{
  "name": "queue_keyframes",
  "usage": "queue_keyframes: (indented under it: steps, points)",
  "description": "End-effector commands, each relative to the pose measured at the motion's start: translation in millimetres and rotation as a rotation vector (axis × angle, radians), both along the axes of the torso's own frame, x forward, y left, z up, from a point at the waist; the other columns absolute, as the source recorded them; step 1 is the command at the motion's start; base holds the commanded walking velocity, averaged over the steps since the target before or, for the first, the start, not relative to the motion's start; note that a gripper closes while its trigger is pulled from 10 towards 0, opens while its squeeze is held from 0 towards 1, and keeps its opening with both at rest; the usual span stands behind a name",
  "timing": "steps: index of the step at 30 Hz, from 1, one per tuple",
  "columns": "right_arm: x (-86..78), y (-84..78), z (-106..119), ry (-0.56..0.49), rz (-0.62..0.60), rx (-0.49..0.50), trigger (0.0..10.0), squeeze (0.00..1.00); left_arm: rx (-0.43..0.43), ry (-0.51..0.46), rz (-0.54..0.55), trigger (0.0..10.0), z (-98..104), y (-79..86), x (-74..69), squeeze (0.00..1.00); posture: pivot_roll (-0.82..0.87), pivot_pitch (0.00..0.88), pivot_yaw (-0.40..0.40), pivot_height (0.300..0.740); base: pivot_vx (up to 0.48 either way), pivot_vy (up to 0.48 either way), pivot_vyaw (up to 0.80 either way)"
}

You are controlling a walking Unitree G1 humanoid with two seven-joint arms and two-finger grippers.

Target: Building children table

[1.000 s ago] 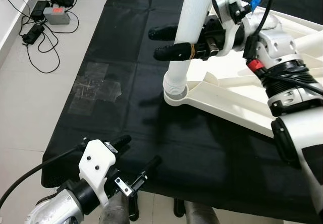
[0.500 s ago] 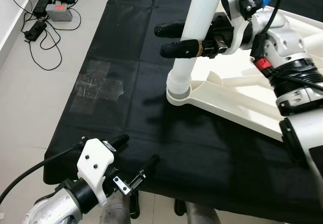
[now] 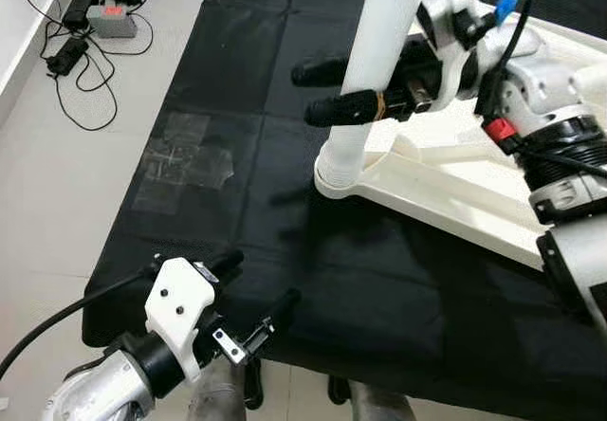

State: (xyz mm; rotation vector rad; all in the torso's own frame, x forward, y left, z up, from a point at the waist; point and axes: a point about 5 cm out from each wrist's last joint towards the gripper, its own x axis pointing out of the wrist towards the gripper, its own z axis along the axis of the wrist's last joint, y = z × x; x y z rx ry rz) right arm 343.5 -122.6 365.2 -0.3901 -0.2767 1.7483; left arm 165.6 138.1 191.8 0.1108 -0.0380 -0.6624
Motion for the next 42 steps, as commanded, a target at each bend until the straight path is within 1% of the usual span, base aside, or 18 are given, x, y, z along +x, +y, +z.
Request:
queue_keyframes:
  steps: [1,12,19,21,23,24,25,26,27,28,30,31,32,34,37,38,40,42]
  points:
    - [-0.6,-2.1,-12.2,0.032,0.015,-0.045,10.0,0.00,0.007,0.044,-0.007,10.0,-5.8,1.9,-2.3,0.00,0.12,0.420,-0.001,0.740,0.000,0.000,0.00]
    - [-2.0,-3.3,-15.0,0.007,0.023,-0.032,10.0,0.00,0.009,0.044,-0.009,10.0,-6.3,2.1,-0.8,0.00,0.11,0.411,0.001,0.740,0.000,0.000,0.00]
    - [-1.1,-7.3,-18.5,-0.018,0.001,-0.022,10.0,0.00,0.010,0.042,-0.007,10.0,-6.7,2.0,-0.3,0.00,0.11,0.407,0.000,0.740,0.000,0.000,0.00]
    - [-0.4,-8.7,-21.3,-0.024,-0.036,-0.008,10.0,0.00,0.009,0.042,-0.006,10.0,-7.1,2.0,0.0,0.00,0.10,0.402,-0.004,0.740,0.000,0.000,0.00]
    - [-3.0,-11.5,-32.6,-0.015,-0.141,0.014,10.0,0.00,0.008,0.041,-0.004,10.0,-8.2,1.8,0.9,0.00,0.09,0.390,-0.008,0.740,0.000,0.000,0.00]
    - [-3.0,-11.5,-32.6,-0.015,-0.141,0.014,10.0,0.00,0.008,0.041,-0.004,10.0,-8.2,1.8,0.9,0.00,0.09,0.390,-0.008,0.740,0.000,0.000,0.00]
    - [-5.9,-12.4,-39.7,-0.008,-0.190,0.011,10.0,0.00,0.008,0.041,-0.004,10.0,-8.6,1.8,1.5,0.00,0.09,0.387,-0.007,0.740,0.000,0.000,0.00]
    - [-5.9,-12.4,-39.7,-0.008,-0.190,0.011,10.0,0.00,0.008,0.041,-0.004,10.0,-8.6,1.8,1.5,0.00,0.09,0.387,-0.007,0.740,0.000,0.000,0.00]
    - [-9.0,-12.5,-50.2,0.008,-0.254,-0.013,10.0,0.00,0.008,0.040,-0.004,10.0,-9.2,2.1,2.7,0.00,0.08,0.380,-0.003,0.740,0.000,0.000,0.00]
    - [-9.0,-12.5,-50.2,0.008,-0.254,-0.013,10.0,0.00,0.008,0.040,-0.004,10.0,-9.2,2.1,2.7,0.00,0.08,0.380,-0.003,0.740,0.000,0.000,0.00]
    - [-10.2,-13.5,-66.3,0.030,-0.398,-0.068,10.0,0.00,0.007,0.040,-0.009,10.0,-10.9,2.5,5.4,0.00,0.06,0.367,-0.003,0.740,0.000,0.000,0.00]
    - [-10.2,-13.5,-66.3,0.030,-0.398,-0.068,10.0,0.00,0.007,0.040,-0.009,10.0,-10.9,2.5,5.4,0.00,0.06,0.367,-0.003,0.740,0.000,0.000,0.00]
    - [-6.9,-12.8,-71.8,0.056,-0.526,-0.080,10.0,0.00,0.007,0.040,-0.014,10.0,-13.7,2.6,8.7,0.00,0.04,0.339,-0.010,0.740,0.000,0.000,0.00]
    - [-5.5,-7.8,-72.0,0.092,-0.613,-0.070,10.0,0.00,0.007,0.038,-0.013,10.0,-15.7,2.5,11.4,0.00,0.03,0.326,-0.015,0.740,0.000,0.000,0.00]
    - [-5.0,-4.4,-72.3,0.114,-0.652,-0.063,10.0,0.00,0.007,0.035,-0.011,10.0,-16.5,2.4,12.7,0.00,0.02,0.323,-0.016,0.740,0.000,0.000,0.00]
    - [-3.0,0.6,-76.1,0.162,-0.716,-0.058,10.0,0.00,0.008,0.032,-0.007,10.0,-17.7,2.6,15.2,0.00,0.01,0.302,-0.028,0.740,0.000,0.000,0.00]
    - [-1.5,3.8,-79.4,0.195,-0.760,-0.057,10.0,0.00,0.008,0.030,-0.005,10.0,-18.8,2.7,17.1,0.00,0.01,0.299,-0.030,0.740,0.000,0.000,0.00]
    - [-1.5,3.8,-79.4,0.195,-0.760,-0.057,10.0,0.00,0.008,0.030,-0.005,10.0,-18.8,2.7,17.1,0.00,0.01,0.299,-0.030,0.740,0.000,0.000,0.00]
